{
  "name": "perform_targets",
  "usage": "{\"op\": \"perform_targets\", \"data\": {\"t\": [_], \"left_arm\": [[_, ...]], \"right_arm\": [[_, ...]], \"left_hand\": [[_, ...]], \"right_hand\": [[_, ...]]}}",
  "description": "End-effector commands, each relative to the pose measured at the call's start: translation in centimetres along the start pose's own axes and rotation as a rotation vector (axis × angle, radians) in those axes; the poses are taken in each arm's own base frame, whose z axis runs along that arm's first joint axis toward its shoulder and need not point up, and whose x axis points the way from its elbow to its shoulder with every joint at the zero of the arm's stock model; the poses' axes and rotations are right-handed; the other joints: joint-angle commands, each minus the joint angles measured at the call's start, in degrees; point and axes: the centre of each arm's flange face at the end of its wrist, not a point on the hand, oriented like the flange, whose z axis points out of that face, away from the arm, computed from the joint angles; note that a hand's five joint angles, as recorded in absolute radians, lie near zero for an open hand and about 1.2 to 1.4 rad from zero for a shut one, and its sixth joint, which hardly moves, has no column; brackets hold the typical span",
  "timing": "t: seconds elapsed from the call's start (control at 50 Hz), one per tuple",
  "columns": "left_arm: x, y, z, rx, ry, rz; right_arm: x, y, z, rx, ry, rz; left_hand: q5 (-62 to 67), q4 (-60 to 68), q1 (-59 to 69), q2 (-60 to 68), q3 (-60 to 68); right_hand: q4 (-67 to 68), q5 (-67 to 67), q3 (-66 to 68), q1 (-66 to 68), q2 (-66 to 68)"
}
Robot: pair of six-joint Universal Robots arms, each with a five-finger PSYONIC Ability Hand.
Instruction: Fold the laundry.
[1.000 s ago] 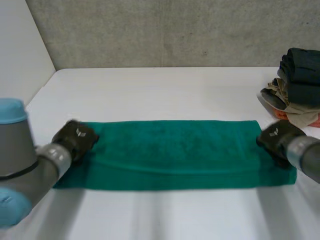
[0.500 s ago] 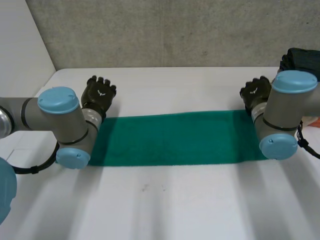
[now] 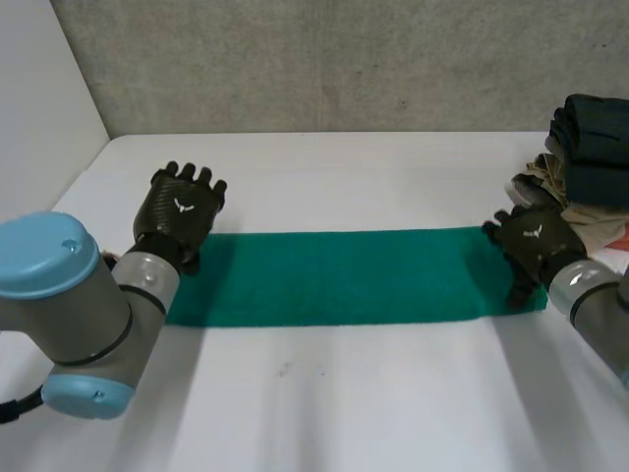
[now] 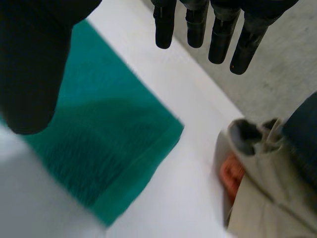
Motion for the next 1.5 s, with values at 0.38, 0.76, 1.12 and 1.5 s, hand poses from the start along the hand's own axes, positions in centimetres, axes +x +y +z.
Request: {"op": "perform_targets", "data": {"t": [0.38, 0.76, 1.12, 1.5], "left_arm": [[0.0, -0.1, -1.0, 0.004, 0.006, -0.030], [-2.9, -2.4, -2.1, 0.063, -0.068, -0.149], [-3.6, -2.0, -2.0, 0.055, -0.087, -0.177], [4.1, -4.6, -3.2, 0.135, 0.159, -0.218]], "right_arm": [[5.7, 6.9, 2.9, -0.181, 0.236, -0.203], [0.3, -5.7, 0.8, 0.262, 0.242, -0.455], [-25.0, -7.8, -4.2, 0.794, -0.374, -0.641], [-9.8, -2.9, -2.6, 0.145, -0.188, 0.092]], "left_hand": [[-2.84, -1.66, -1.40, -1.82, -2.29], [-2.84, -1.66, -1.40, -1.82, -2.29], [-2.84, -1.66, -1.40, -1.82, -2.29], [-2.46, -1.27, -1.02, -1.44, -1.91]], "right_hand": [[66.31, 66.06, 67.50, 68.41, 67.21], [66.31, 66.06, 67.50, 68.41, 67.21], [-3.69, -3.94, -2.50, -1.59, -2.79], [-3.69, -3.94, -2.50, -1.59, -2.79]]}}
